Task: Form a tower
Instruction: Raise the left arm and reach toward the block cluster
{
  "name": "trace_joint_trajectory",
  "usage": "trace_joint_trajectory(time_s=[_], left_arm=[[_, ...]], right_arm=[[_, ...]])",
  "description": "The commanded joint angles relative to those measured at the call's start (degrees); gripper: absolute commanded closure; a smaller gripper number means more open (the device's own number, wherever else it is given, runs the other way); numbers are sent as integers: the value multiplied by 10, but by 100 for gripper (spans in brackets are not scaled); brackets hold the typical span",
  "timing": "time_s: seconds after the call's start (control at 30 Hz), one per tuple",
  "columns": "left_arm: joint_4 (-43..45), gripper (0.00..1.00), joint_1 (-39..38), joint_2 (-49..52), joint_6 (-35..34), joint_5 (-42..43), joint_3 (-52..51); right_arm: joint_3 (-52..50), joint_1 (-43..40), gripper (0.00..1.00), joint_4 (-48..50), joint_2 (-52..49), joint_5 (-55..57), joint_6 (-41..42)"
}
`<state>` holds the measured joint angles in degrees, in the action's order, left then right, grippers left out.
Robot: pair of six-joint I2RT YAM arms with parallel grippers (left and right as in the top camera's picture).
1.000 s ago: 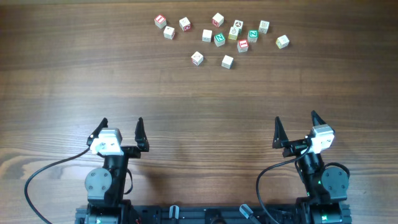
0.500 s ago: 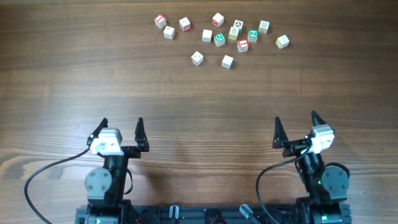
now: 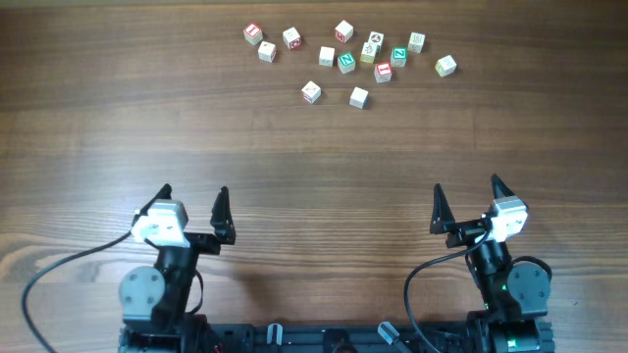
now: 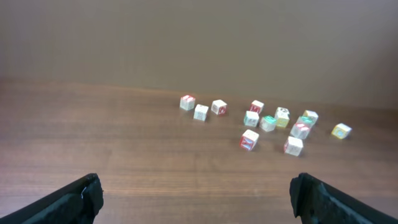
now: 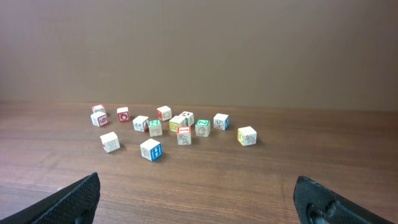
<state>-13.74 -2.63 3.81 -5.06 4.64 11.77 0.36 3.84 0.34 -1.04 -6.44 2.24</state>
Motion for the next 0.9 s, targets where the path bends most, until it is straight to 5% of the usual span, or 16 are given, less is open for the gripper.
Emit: trace_joint_trajectory(time_s=[0.0, 0.23, 0.37, 0.67, 0.87], left_arm=[[-28, 0, -2, 73, -5, 37, 103], [-143, 0, -2, 340, -46, 224, 374], [-172, 0, -2, 410, -46, 378, 403], [-173, 0, -2, 520, -44, 377, 403], [-100, 0, -2, 541, -44, 374, 411]], right_arm=[[0, 1, 0, 1, 8, -7, -7], [0, 1, 0, 1, 8, -7, -7], [0, 1, 0, 1, 8, -7, -7], [0, 1, 0, 1, 8, -7, -7], [0, 1, 0, 1, 8, -7, -7]])
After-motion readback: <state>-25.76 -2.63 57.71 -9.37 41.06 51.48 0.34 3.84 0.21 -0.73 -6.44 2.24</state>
